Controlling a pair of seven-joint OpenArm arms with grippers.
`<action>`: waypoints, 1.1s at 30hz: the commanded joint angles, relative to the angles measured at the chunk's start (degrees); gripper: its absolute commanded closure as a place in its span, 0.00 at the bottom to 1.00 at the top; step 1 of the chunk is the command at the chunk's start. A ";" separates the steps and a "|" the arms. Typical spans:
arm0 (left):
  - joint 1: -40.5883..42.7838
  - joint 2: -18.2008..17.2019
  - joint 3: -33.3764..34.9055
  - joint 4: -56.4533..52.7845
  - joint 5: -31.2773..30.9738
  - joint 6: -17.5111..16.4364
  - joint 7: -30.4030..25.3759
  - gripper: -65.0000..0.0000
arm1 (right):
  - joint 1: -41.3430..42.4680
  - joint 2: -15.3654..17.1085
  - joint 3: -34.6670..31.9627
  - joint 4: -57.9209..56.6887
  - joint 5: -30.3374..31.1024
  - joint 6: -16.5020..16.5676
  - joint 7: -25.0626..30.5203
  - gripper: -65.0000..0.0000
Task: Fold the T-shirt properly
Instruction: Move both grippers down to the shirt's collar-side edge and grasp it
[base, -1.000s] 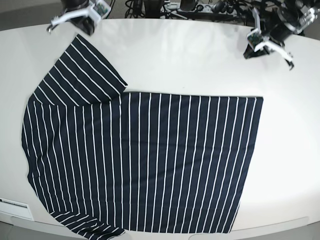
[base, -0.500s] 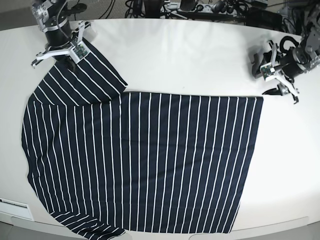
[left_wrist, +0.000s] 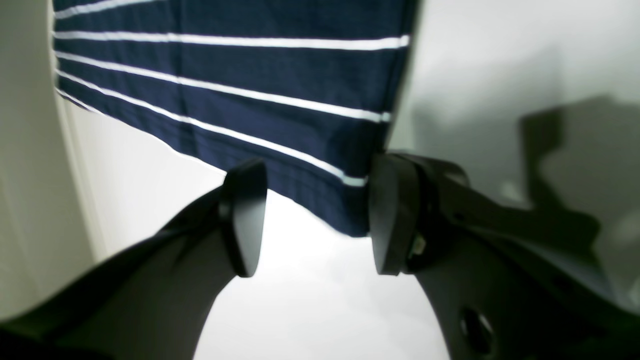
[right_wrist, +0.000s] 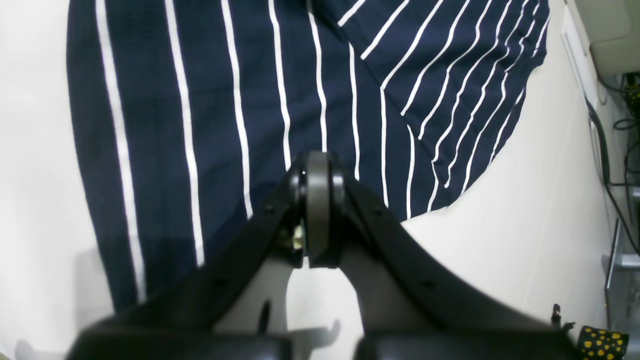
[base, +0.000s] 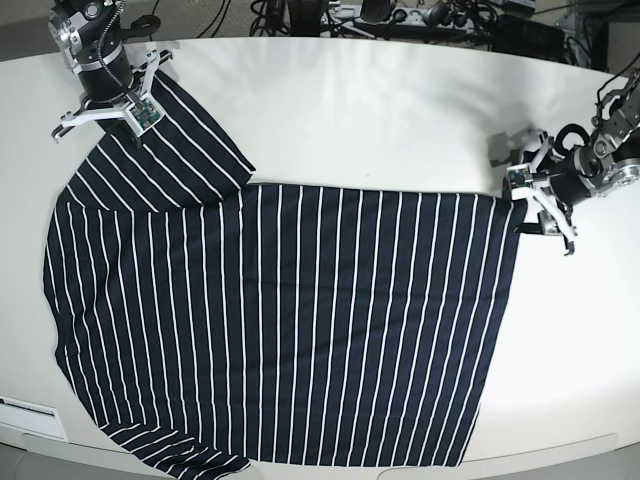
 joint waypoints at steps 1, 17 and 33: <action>-1.07 -0.94 2.45 -1.36 1.53 -2.21 2.49 0.48 | -0.02 0.68 0.37 0.90 -0.26 -0.42 1.09 1.00; -14.51 1.99 15.54 -4.37 1.81 -0.98 3.56 1.00 | -0.02 0.68 0.39 0.87 -0.31 -0.42 1.33 1.00; -14.47 2.40 15.54 -4.37 1.84 -1.01 4.02 1.00 | 2.86 0.66 0.37 -5.92 5.57 11.98 0.92 0.60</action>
